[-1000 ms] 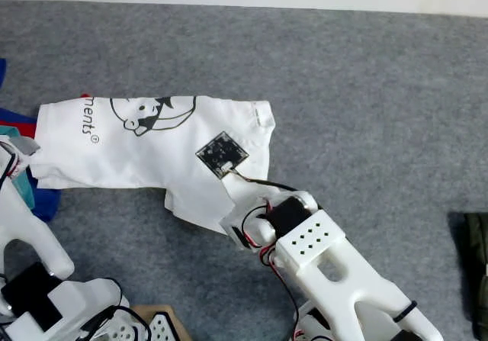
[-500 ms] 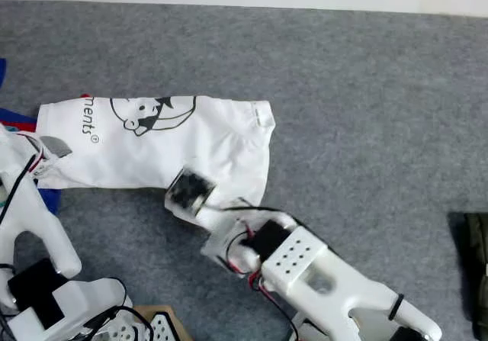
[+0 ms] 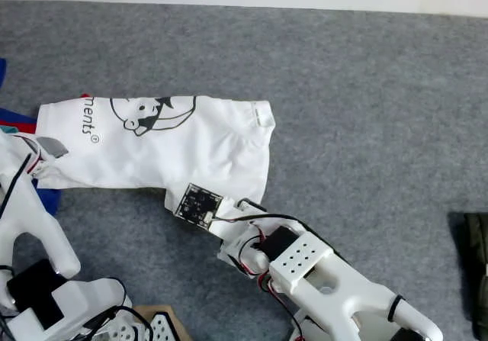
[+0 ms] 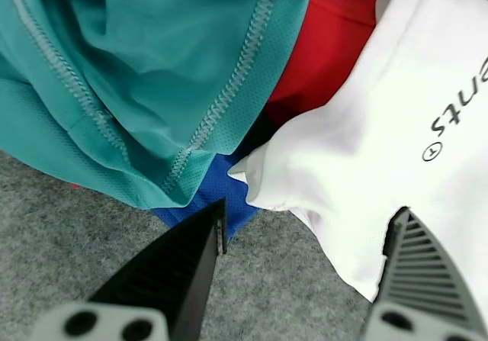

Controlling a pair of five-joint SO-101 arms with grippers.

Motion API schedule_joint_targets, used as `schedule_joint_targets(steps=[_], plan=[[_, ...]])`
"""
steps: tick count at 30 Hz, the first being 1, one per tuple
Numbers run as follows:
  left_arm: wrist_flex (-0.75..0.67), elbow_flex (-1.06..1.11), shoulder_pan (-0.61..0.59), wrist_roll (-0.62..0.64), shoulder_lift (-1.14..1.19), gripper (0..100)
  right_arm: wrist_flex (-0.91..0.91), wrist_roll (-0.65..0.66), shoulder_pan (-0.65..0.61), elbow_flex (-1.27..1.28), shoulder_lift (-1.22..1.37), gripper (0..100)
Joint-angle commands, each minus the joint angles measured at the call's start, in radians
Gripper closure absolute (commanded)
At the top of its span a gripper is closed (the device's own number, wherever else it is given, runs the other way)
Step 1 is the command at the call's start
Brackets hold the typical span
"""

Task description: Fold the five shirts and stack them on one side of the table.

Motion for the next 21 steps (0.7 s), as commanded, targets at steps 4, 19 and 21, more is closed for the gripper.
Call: schedule_joint_targets(steps=[4, 19, 21], plan=[[-0.097, 0.050, -0.013, 0.000, -0.044, 67, 0.038, 0.048, 0.012, 0.005, -0.022, 74.2], [-0.098, 0.053, -0.007, 0.000, -0.044, 67, 0.140, 0.048, -0.016, 0.056, -0.242, 74.2], [-0.098, 0.053, -0.007, 0.000, -0.044, 67, 0.140, 0.048, -0.015, 0.087, -0.248, 74.2]])
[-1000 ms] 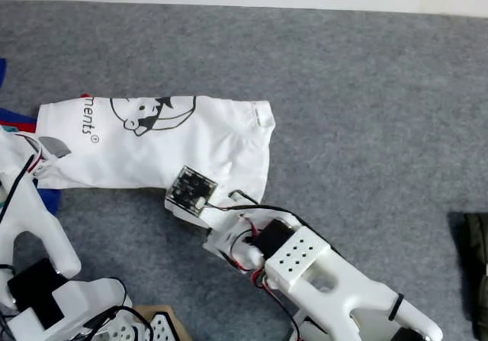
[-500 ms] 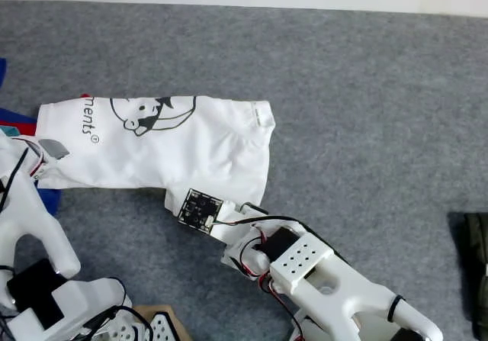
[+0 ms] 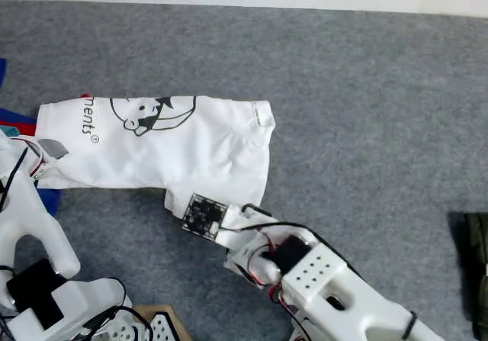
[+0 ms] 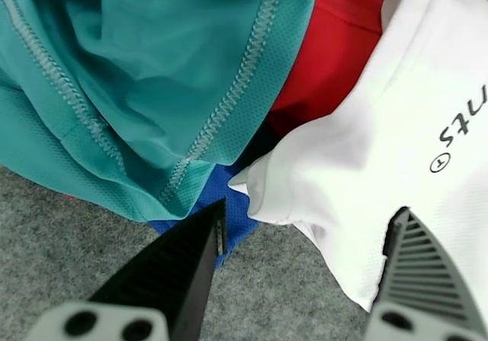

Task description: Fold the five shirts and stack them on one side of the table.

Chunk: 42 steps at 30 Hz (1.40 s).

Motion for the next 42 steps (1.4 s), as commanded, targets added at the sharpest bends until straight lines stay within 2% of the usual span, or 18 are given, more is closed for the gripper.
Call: schedule_joint_targets(steps=[1, 7, 16, 18, 23, 24, 35, 42], plan=[[-0.014, -0.004, -0.005, 0.000, -0.044, 67, 0.005, 0.017, -0.005, 0.025, -0.035, 74.2], [-0.012, -0.002, -0.005, 0.000, -0.044, 67, -0.068, 0.017, -0.005, 0.024, 0.068, 74.2], [-0.012, -0.002, -0.007, 0.000, -0.044, 67, -0.160, 0.015, 0.002, -0.088, 0.384, 74.7], [-0.012, -0.002, -0.007, 0.000, -0.042, 67, -0.171, 0.012, 0.021, -0.120, 0.426, 78.9], [-0.028, 0.022, -0.005, 0.000, -0.042, 67, -0.170, 0.011, 0.074, -0.154, 0.407, 98.5], [-0.043, 0.033, -0.005, 0.000, -0.042, 67, -0.170, 0.011, 0.087, -0.154, 0.392, 99.5], [-0.081, 0.088, 0.024, 0.000, -0.044, 67, -0.170, 0.012, 0.122, -0.162, 0.196, 98.4], [-0.080, 0.090, 0.025, 0.000, -0.044, 67, -0.163, 0.012, 0.196, -0.444, 0.381, 98.4]])
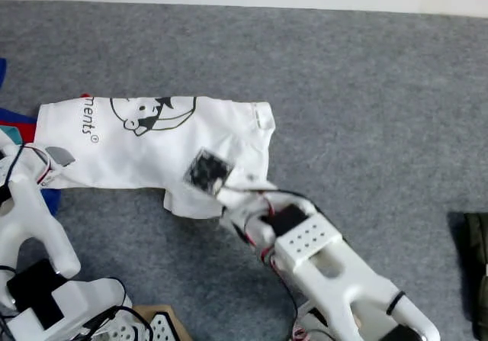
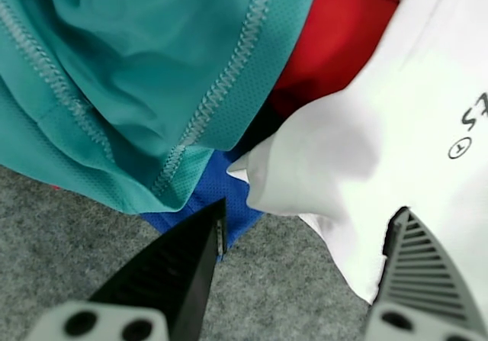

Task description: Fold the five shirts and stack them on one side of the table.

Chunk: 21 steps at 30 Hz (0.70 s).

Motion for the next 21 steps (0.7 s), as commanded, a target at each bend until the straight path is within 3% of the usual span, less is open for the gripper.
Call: schedule_joint_targets(steps=[1, 10, 21], plan=[[-0.009, -0.004, 0.021, 0.000, -0.044, 67, -0.008, 0.011, 0.033, -0.200, 0.127, 98.4], [-0.011, -0.004, 0.019, 0.000, -0.044, 67, -0.008, 0.009, 0.104, -0.565, 0.526, 98.4], [-0.009, -0.002, 0.019, 0.000, -0.044, 67, -0.010, 0.009, 0.159, -0.719, 0.688, 97.8]])
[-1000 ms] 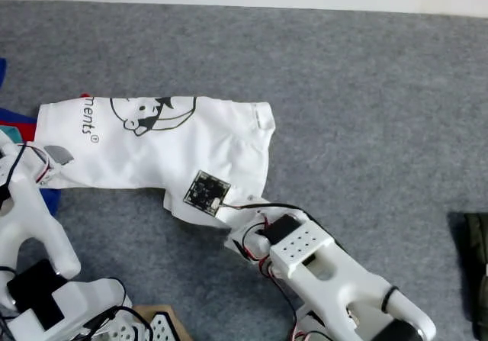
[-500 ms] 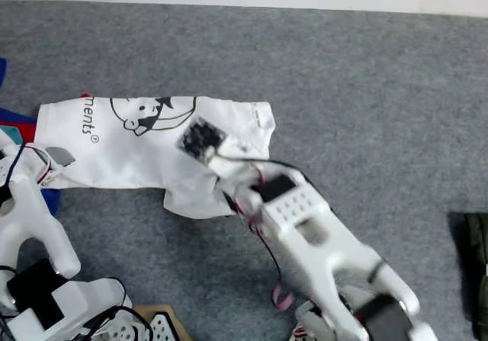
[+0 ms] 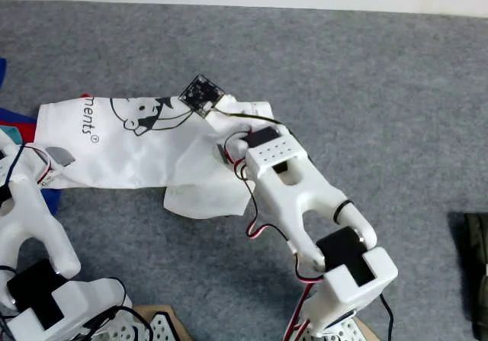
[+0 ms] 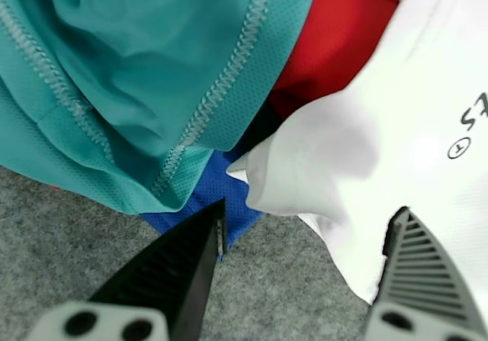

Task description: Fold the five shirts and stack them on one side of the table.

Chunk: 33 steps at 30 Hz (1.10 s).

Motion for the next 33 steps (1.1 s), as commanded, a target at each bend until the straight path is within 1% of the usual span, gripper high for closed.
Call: schedule_joint_targets(steps=[1, 2, 5, 7, 11, 15, 17, 19, 22, 25, 27, 29, 33], plan=[[-0.009, -0.002, 0.019, -0.002, -0.044, 67, -0.008, 0.009, 0.021, -0.064, -0.005, 97.0], [-0.009, -0.002, 0.019, -0.002, -0.044, 67, -0.005, 0.009, 0.019, -0.062, -0.004, 94.3], [-0.008, -0.002, 0.019, -0.002, -0.044, 67, 0.036, -0.017, 0.012, -0.067, -0.008, 78.3], [-0.008, -0.002, 0.019, -0.002, -0.044, 67, 0.073, -0.018, 0.004, -0.097, -0.013, 70.7], [-0.008, -0.002, 0.019, -0.002, -0.044, 67, 0.176, -0.026, 0.002, -0.154, -0.068, 73.2], [-0.008, -0.002, 0.019, -0.002, -0.044, 67, 0.291, -0.026, -0.005, -0.139, -0.214, 75.6], [-0.008, -0.002, 0.019, -0.002, -0.044, 67, 0.361, -0.020, -0.035, -0.059, -0.303, 75.6], [-0.008, -0.002, 0.021, -0.002, -0.044, 67, 0.390, -0.018, -0.071, 0.068, -0.403, 75.6], [-0.008, -0.002, 0.024, -0.002, -0.044, 67, 0.355, 0.017, -0.122, 0.309, -0.573, 75.6], [-0.008, -0.002, 0.025, -0.002, -0.044, 67, 0.252, 0.017, -0.140, 0.519, -0.713, 75.6], [-0.008, -0.002, 0.025, -0.002, -0.044, 67, 0.180, 0.018, -0.140, 0.627, -0.762, 75.6], [-0.008, -0.001, 0.025, -0.002, -0.044, 67, 0.154, 0.018, -0.147, 0.670, -0.762, 75.6], [-0.008, 0.008, 0.025, -0.002, -0.044, 67, 0.140, 0.023, -0.171, 0.679, -0.699, 75.6]])
